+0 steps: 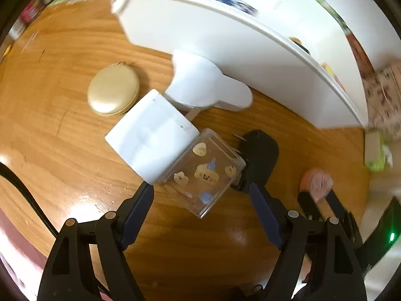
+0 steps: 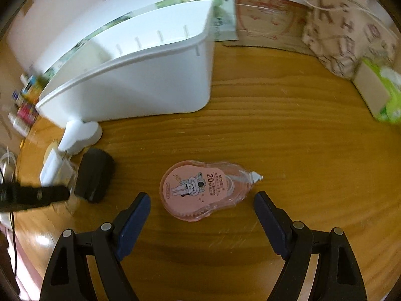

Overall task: Organize rigid objects
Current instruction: 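Grasp the clear printed box with the left tool while the right tool grasps the pink tape roller, then lift the clear box and pink tape roller and carry them over the tray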

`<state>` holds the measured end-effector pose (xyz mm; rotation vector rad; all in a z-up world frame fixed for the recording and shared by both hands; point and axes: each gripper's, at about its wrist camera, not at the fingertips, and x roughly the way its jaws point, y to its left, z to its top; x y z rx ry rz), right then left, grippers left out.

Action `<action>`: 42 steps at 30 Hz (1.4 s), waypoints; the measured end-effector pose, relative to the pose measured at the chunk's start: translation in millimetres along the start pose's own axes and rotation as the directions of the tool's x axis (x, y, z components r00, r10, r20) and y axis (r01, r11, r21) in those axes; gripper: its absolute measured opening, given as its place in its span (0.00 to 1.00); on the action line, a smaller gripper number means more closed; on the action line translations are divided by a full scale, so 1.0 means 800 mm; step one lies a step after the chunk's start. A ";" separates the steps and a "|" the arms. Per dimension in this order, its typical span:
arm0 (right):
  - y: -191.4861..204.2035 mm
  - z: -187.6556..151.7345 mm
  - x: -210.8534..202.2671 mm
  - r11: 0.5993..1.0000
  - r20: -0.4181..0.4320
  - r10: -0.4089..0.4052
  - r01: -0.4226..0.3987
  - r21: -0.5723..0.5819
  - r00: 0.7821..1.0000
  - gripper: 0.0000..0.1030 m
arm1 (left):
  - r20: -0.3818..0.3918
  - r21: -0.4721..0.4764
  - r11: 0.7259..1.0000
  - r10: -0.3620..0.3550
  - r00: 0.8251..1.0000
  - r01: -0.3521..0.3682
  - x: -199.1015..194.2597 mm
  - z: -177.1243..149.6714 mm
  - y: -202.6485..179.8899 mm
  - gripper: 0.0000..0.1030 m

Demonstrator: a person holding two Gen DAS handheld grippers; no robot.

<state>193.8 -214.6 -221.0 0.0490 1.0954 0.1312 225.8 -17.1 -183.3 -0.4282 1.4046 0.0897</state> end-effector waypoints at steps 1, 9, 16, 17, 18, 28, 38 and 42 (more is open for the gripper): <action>0.000 0.002 0.001 0.999 -0.004 0.015 -0.015 -0.031 1.000 0.82 | 0.005 -0.034 0.999 0.005 1.000 -0.005 0.002 0.001 0.001 0.78; 0.007 0.007 0.007 0.969 -0.022 0.063 -0.066 -0.236 0.998 0.82 | 0.045 -0.275 0.961 -0.012 0.999 0.024 0.006 0.003 0.026 0.78; 0.016 0.009 0.012 0.926 -0.026 0.080 -0.084 -0.369 0.996 0.82 | 0.066 -0.399 0.916 -0.012 0.998 0.038 0.008 0.002 0.047 0.76; 0.017 0.011 0.013 0.922 -0.029 0.084 -0.089 -0.378 0.996 0.83 | 0.067 -0.409 0.912 -0.009 0.998 0.035 0.010 0.000 0.047 0.74; 0.018 0.011 0.013 0.917 -0.030 0.090 -0.094 -0.387 0.996 0.83 | 0.064 -0.422 0.906 0.001 0.998 0.026 0.010 -0.001 0.049 0.72; 0.027 0.025 0.019 0.881 -0.016 0.132 -0.125 -0.457 0.991 0.67 | 0.073 -0.454 0.890 -0.003 0.997 0.036 0.014 -0.008 0.048 0.71; 0.032 0.025 0.016 0.861 -0.036 0.135 -0.136 -0.490 0.990 0.67 | 0.056 -0.439 0.898 -0.010 0.998 0.034 0.008 -0.013 0.054 0.71; 0.041 0.026 0.016 0.865 -0.050 0.121 -0.130 -0.484 0.991 0.67 | 0.038 -0.431 0.902 -0.019 0.999 0.033 0.007 -0.025 0.064 0.71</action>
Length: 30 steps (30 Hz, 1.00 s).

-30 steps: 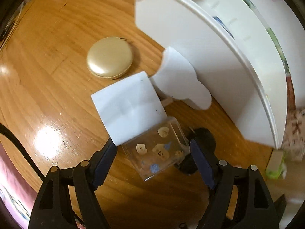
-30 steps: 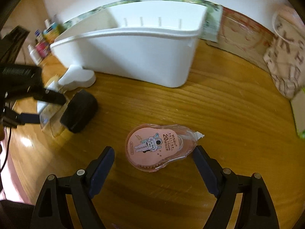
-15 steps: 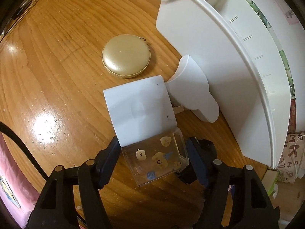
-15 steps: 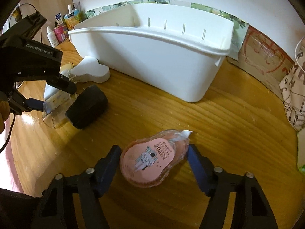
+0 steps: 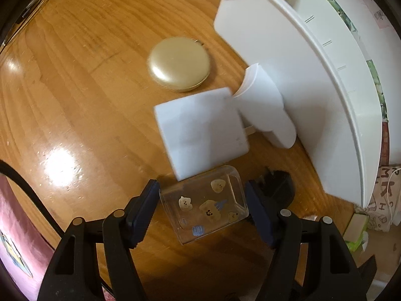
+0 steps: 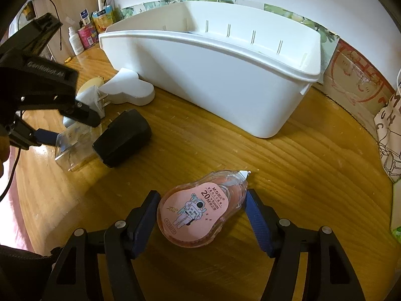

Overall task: Organize rigid objects
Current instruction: 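Lift the clear box and pink tape roller and carry them over the tray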

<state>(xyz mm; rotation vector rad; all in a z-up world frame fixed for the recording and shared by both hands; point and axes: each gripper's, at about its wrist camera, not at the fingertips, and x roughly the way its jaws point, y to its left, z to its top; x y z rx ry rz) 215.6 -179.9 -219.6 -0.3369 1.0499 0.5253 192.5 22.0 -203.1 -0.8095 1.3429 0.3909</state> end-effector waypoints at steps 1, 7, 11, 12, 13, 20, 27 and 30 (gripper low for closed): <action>0.002 0.001 0.000 1.000 -0.007 -0.002 0.002 0.004 1.000 0.67 | -0.009 0.005 1.000 0.000 1.000 0.000 -0.001 -0.002 0.005 0.70; 0.027 0.003 0.003 0.999 -0.055 -0.021 0.023 0.036 0.998 0.67 | -0.072 0.048 0.999 0.006 0.997 -0.003 -0.005 -0.007 0.033 0.70; 0.046 0.006 0.003 0.997 -0.091 -0.003 0.011 0.078 0.996 0.67 | -0.114 0.086 0.996 0.014 0.993 -0.004 -0.007 -0.006 0.050 0.70; 0.050 0.005 0.003 0.996 -0.101 -0.001 0.010 0.087 0.995 0.67 | -0.125 0.094 0.996 0.017 0.992 -0.005 -0.006 -0.006 0.055 0.70; 0.056 0.006 0.002 0.995 -0.116 0.000 0.011 0.097 0.993 0.67 | -0.139 0.103 0.995 0.019 0.990 -0.004 -0.007 -0.005 0.060 0.70; 0.095 -0.001 -0.001 0.990 -0.218 0.053 -0.024 0.136 0.975 0.67 | -0.245 0.180 0.984 0.057 0.968 -0.013 -0.006 0.006 0.087 0.70; 0.108 0.004 -0.004 0.979 -0.291 0.107 -0.050 0.197 0.951 0.67 | -0.295 0.284 0.957 0.146 0.944 -0.059 -0.013 0.021 0.111 0.70; 0.106 0.009 -0.012 0.966 -0.296 0.142 -0.068 0.248 0.945 0.67 | -0.293 0.360 0.930 0.191 0.937 -0.077 -0.020 0.030 0.116 0.70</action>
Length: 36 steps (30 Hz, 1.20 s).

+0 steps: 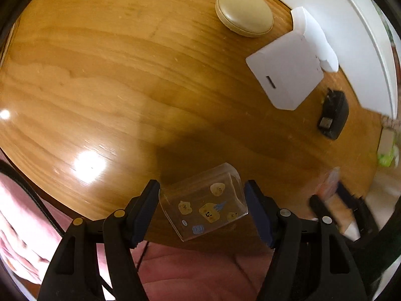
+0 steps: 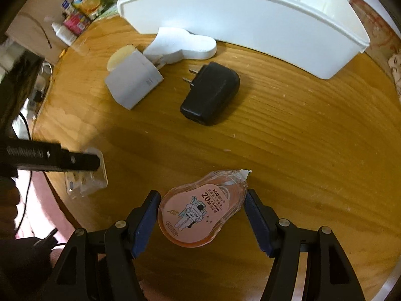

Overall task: Organize rigid objects
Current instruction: 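Lift the clear box and pink tape roller and carry them over the tray, then lower both held items into the white tray and open both tools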

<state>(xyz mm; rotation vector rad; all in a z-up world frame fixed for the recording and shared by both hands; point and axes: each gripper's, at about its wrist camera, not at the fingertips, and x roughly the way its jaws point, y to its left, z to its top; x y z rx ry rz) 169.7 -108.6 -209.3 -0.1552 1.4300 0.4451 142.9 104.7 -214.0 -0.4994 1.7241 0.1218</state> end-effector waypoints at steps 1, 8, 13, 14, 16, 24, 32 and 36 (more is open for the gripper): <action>0.001 0.002 -0.004 1.000 0.000 0.012 -0.012 0.006 1.000 0.67 | -0.001 0.023 1.000 0.019 1.000 -0.019 -0.004 0.002 0.003 0.70; 0.006 0.016 -0.034 0.997 0.000 0.033 -0.033 0.068 0.999 0.67 | 0.036 0.172 0.979 0.106 0.994 -0.111 -0.051 0.028 0.014 0.70; -0.003 0.033 -0.062 0.995 0.036 0.005 -0.008 0.095 0.999 0.67 | 0.074 0.271 0.950 0.140 0.987 -0.155 -0.092 0.051 0.005 0.70; -0.005 0.034 -0.065 0.995 0.043 0.002 -0.006 0.097 0.999 0.67 | 0.093 0.291 0.942 0.146 0.985 -0.167 -0.101 0.043 -0.008 0.70; -0.004 0.045 -0.076 0.995 0.063 -0.012 0.006 0.101 0.998 0.67 | 0.136 0.330 0.925 0.150 0.979 -0.187 -0.122 0.052 -0.018 0.70; -0.012 0.088 -0.125 0.992 0.186 -0.055 0.033 0.122 0.981 0.67 | 0.294 0.449 0.865 0.093 0.951 -0.223 -0.194 0.074 -0.092 0.70; -0.011 0.134 -0.157 0.992 0.288 -0.083 0.050 0.119 0.954 0.67 | 0.381 0.517 0.824 0.021 0.924 -0.231 -0.219 0.107 -0.131 0.70; -0.012 0.155 -0.167 0.992 0.338 -0.090 0.052 0.119 0.937 0.67 | 0.414 0.532 0.820 -0.036 0.909 -0.210 -0.233 0.115 -0.147 0.70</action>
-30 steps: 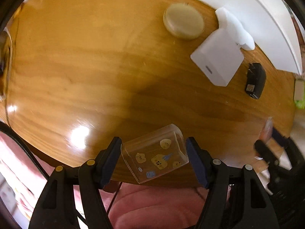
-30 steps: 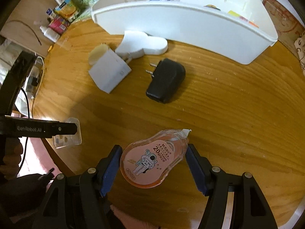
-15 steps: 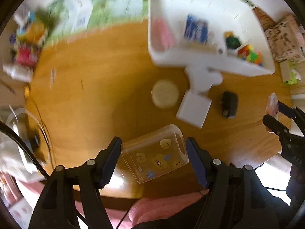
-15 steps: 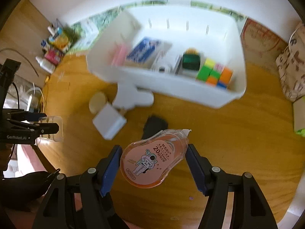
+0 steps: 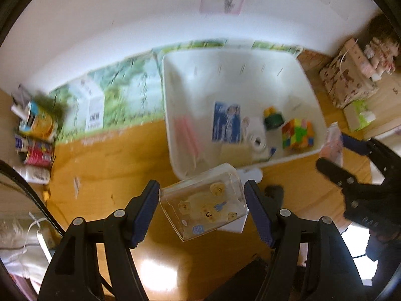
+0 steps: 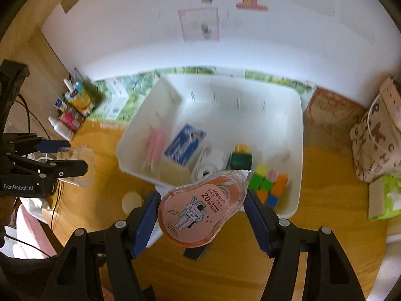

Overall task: Organize rigid objects
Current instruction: 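Lower both held items into the white tray and open both tools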

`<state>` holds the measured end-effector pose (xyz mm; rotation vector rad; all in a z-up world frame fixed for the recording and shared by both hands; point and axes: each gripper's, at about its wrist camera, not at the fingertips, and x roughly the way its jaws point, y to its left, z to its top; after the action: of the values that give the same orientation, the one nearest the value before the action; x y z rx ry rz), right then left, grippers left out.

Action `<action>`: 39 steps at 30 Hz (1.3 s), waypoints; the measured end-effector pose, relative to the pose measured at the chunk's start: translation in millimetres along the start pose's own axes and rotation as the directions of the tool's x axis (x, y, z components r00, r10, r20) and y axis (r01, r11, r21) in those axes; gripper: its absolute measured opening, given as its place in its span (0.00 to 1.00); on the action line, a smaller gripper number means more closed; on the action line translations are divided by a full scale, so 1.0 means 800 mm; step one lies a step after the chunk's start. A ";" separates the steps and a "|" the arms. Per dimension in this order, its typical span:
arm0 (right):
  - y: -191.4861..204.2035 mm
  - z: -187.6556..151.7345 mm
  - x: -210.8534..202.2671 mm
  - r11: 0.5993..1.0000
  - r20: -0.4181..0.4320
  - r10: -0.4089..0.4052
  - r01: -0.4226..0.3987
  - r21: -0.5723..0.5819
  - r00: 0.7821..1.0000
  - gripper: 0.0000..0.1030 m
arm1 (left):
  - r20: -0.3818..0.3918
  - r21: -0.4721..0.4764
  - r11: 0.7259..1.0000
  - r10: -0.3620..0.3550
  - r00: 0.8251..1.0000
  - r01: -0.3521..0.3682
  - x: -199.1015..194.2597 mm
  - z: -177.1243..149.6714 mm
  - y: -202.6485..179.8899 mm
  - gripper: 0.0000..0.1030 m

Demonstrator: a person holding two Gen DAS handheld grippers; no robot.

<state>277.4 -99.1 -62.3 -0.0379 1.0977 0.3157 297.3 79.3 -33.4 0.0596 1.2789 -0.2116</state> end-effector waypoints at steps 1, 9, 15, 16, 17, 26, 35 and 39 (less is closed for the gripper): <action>0.001 0.004 0.000 1.000 0.014 -0.001 0.001 -0.002 1.000 0.67 | 0.026 -0.002 1.000 -0.005 1.000 0.005 -0.004 0.006 -0.001 0.70; 0.007 0.029 0.017 0.999 0.121 0.000 0.005 -0.045 0.993 0.67 | 0.241 -0.046 0.996 -0.061 0.969 0.075 -0.015 0.044 -0.005 0.70; 0.006 0.041 0.035 0.999 0.200 0.000 0.010 -0.050 0.980 0.67 | 0.340 -0.055 0.986 -0.130 0.932 0.158 0.011 0.062 -0.004 0.70; 0.006 0.043 0.038 0.999 0.213 -0.004 0.015 -0.051 0.977 0.67 | 0.353 -0.044 0.983 -0.152 0.923 0.179 0.015 0.063 -0.004 0.70; 0.005 0.044 0.042 0.998 0.225 -0.012 0.025 -0.053 0.974 0.67 | 0.375 -0.027 0.979 -0.179 0.910 0.204 0.018 0.064 -0.004 0.70; -0.007 0.047 0.063 0.998 0.353 -0.044 0.055 -0.023 0.935 0.67 | 0.544 0.027 0.962 -0.243 0.803 0.273 0.031 0.056 0.004 0.71; -0.015 0.045 0.076 0.999 0.369 -0.051 0.053 0.006 0.928 0.67 | 0.562 0.052 0.958 -0.262 0.785 0.282 0.041 0.052 0.006 0.72; -0.014 0.045 0.075 0.998 0.364 -0.058 0.060 0.007 0.930 0.67 | 0.580 0.057 0.961 -0.253 0.774 0.272 0.034 0.049 0.006 0.80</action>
<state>336.6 -89.6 -100.3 -0.0155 0.7253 0.2581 342.8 74.1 -48.5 -0.2035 0.6627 -0.4178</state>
